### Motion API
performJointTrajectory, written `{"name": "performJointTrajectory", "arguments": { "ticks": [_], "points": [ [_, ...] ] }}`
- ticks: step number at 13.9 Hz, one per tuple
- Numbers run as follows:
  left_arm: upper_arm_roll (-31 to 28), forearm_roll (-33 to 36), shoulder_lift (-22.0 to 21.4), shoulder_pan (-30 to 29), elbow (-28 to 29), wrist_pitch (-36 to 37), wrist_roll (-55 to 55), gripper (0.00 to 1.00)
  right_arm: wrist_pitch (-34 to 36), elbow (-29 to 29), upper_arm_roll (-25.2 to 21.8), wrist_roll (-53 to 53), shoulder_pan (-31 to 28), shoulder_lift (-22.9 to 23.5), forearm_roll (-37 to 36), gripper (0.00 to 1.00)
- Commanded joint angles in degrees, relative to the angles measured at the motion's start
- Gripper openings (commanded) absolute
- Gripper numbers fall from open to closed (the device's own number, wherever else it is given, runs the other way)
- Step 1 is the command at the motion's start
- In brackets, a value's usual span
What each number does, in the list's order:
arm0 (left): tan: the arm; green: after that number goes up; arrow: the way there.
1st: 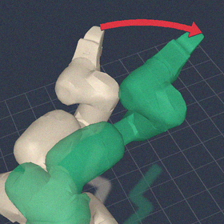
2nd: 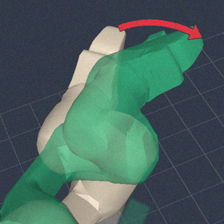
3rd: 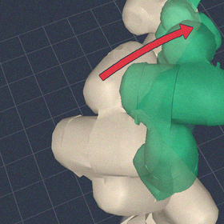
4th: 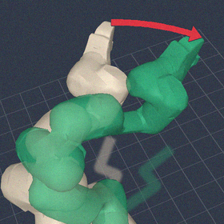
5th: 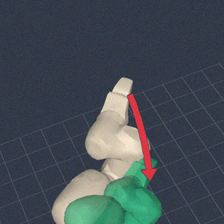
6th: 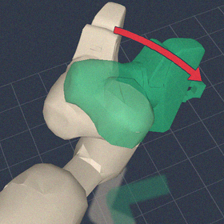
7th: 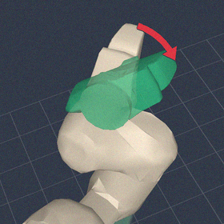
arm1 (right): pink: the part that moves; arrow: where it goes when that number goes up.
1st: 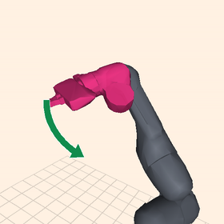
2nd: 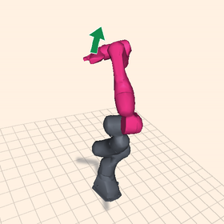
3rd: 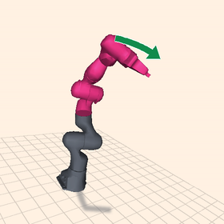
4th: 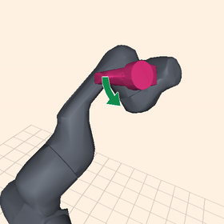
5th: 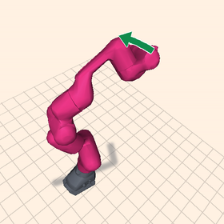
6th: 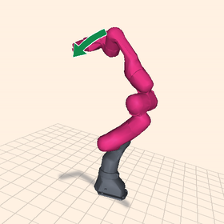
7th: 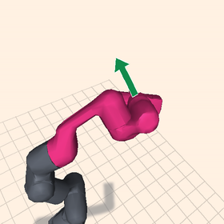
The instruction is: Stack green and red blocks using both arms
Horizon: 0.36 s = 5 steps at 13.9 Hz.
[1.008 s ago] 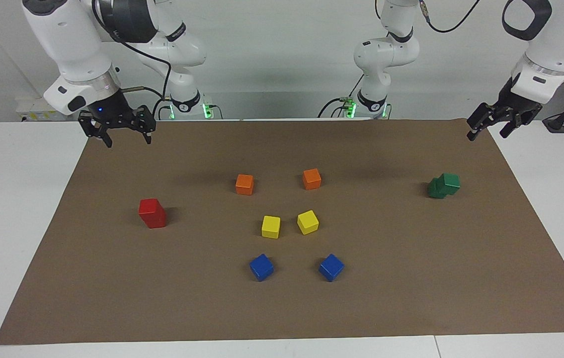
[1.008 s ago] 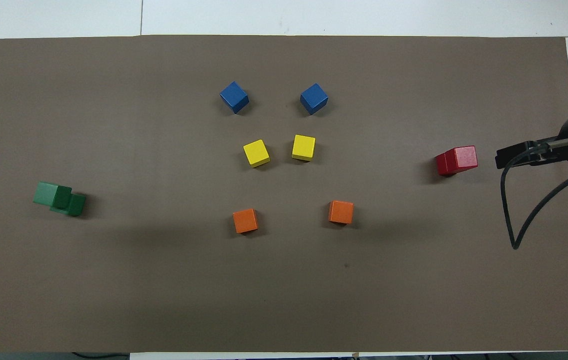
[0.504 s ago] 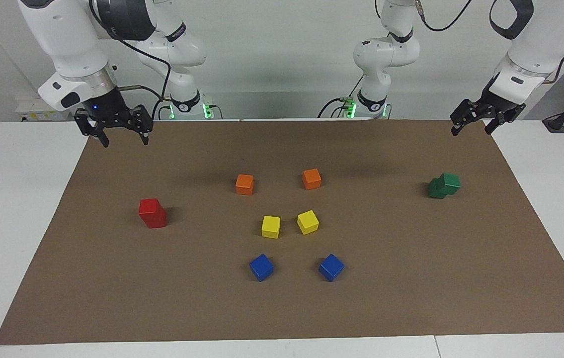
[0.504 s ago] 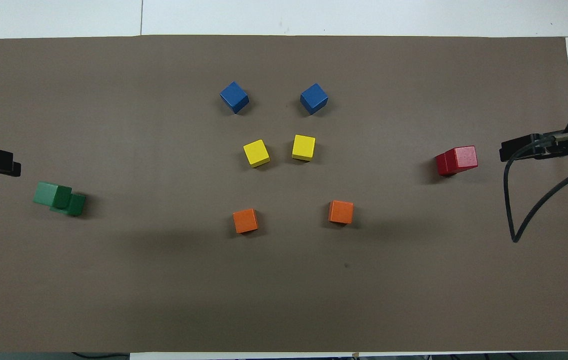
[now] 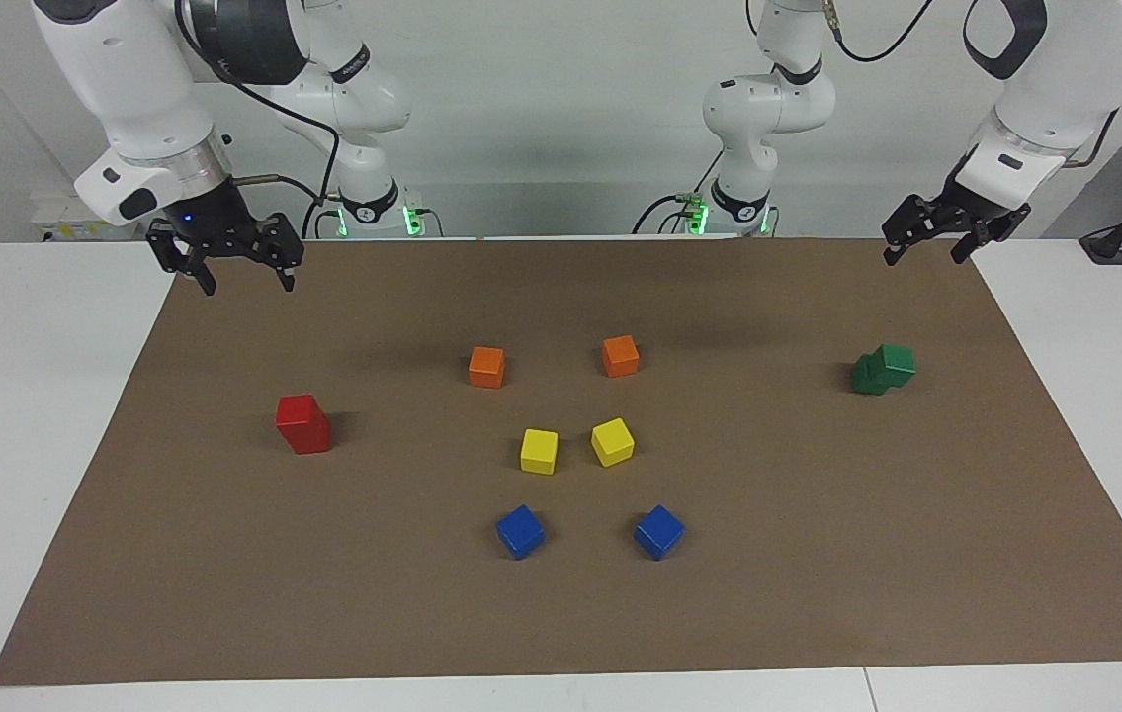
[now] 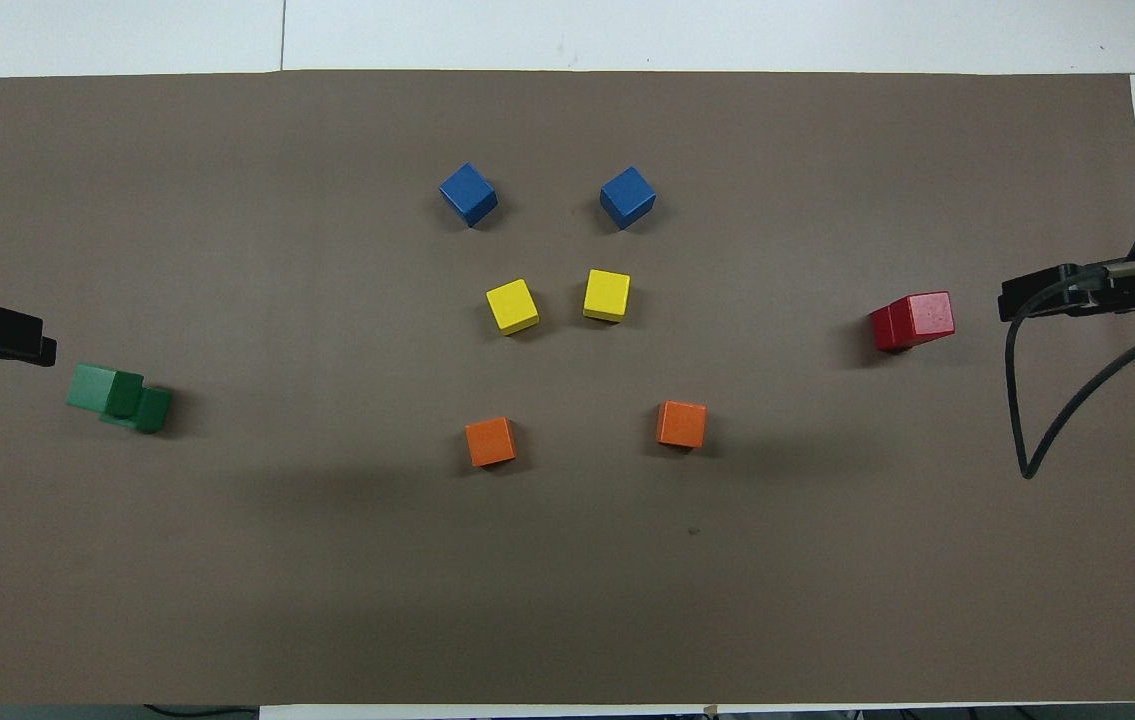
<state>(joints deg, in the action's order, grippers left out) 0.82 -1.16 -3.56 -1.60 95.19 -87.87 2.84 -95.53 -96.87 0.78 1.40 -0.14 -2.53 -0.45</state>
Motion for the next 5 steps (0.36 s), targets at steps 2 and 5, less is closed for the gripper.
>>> {"name": "performJointTrajectory", "arguments": {
  "ticks": [2,5],
  "points": [
    [-0.73,1.77,-1.72,1.16,1.58,0.59,-0.46,1.00,0.52,0.46,0.02,-1.05,-0.82,0.25,-0.35,1.00],
    [-0.73,1.77,-1.72,1.08,1.49,0.50,-0.37,1.00,0.61,0.37,-0.07,-0.96,-1.44,0.07,-0.35,1.00]
  ]
}}
